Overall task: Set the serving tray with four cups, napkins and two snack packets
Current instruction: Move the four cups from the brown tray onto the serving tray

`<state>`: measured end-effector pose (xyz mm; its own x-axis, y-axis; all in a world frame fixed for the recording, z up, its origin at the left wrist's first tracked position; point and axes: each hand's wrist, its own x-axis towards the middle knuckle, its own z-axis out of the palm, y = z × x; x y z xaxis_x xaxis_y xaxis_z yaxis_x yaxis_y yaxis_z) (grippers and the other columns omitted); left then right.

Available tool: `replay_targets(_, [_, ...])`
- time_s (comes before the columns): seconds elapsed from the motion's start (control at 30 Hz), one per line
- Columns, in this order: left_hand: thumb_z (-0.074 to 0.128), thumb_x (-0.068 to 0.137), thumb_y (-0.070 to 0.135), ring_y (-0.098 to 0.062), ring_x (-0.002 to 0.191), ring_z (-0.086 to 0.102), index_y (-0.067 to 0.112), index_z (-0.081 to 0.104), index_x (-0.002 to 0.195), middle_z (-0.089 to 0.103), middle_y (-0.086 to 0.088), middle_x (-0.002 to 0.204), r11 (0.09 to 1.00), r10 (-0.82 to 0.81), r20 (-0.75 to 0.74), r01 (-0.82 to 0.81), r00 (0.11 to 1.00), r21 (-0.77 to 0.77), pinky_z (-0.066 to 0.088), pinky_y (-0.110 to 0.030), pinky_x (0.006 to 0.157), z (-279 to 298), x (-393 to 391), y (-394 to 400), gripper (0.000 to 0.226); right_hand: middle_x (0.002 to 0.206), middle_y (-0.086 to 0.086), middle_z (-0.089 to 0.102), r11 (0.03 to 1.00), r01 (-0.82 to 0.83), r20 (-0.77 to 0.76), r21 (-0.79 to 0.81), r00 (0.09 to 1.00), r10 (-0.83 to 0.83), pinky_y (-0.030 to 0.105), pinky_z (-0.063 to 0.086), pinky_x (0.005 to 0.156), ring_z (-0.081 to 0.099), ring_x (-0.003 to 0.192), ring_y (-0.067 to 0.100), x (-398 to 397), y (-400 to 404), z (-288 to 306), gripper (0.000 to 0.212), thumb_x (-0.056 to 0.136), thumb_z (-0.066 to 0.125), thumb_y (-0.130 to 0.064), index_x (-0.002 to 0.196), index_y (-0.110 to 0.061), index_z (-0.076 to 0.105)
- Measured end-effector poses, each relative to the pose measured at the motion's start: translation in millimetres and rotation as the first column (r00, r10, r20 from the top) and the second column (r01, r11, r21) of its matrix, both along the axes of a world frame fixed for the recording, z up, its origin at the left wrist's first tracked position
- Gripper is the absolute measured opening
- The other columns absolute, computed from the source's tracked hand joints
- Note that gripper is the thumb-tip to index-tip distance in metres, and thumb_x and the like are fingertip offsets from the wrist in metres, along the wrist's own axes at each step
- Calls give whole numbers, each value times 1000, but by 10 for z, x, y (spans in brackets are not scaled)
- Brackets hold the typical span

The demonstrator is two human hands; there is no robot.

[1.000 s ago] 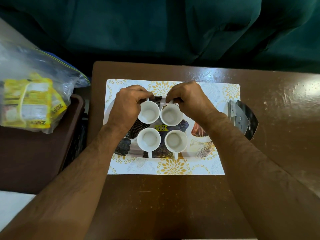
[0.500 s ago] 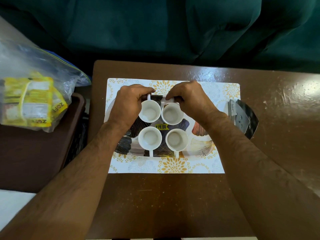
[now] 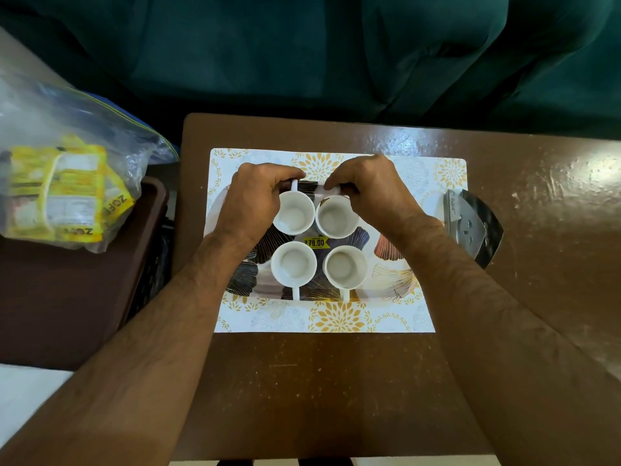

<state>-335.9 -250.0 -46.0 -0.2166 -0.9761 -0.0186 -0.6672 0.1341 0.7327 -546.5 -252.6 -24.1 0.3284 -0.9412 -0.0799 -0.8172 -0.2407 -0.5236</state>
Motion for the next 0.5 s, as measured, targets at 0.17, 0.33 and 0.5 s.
replay_targets(0.17, [54, 90, -17, -26, 104, 76, 5, 78, 119, 78, -16, 118, 1000, 6, -1, -6, 1000, 24, 61, -45, 98, 9, 4, 3, 44, 102, 10, 80, 1000, 4, -15, 5, 1000, -4, 41, 59, 89, 74, 97, 29, -14, -9, -3, 34, 81, 66, 16, 99, -8, 82])
replay_targets(0.33, [53, 89, -18, -25, 103, 77, 4, 78, 119, 78, -16, 116, 1000, 5, 2, -5, 1000, 24, 61, -43, 98, 32, 2, 9, 44, 98, 11, 80, 1000, 6, -20, 4, 1000, -6, 38, 59, 87, 74, 94, 28, -35, -11, -3, 34, 78, 65, 19, 95, -5, 82])
replay_targets(0.5, [54, 92, -16, -23, 104, 77, 6, 78, 120, 79, -14, 117, 1000, 9, 14, -9, 1000, 20, 61, -41, 98, 38, 3, 14, 43, 99, 11, 80, 1000, -8, -27, -4, 1000, 8, 40, 59, 87, 74, 95, 29, -21, -15, -10, 36, 76, 64, 20, 94, -5, 82])
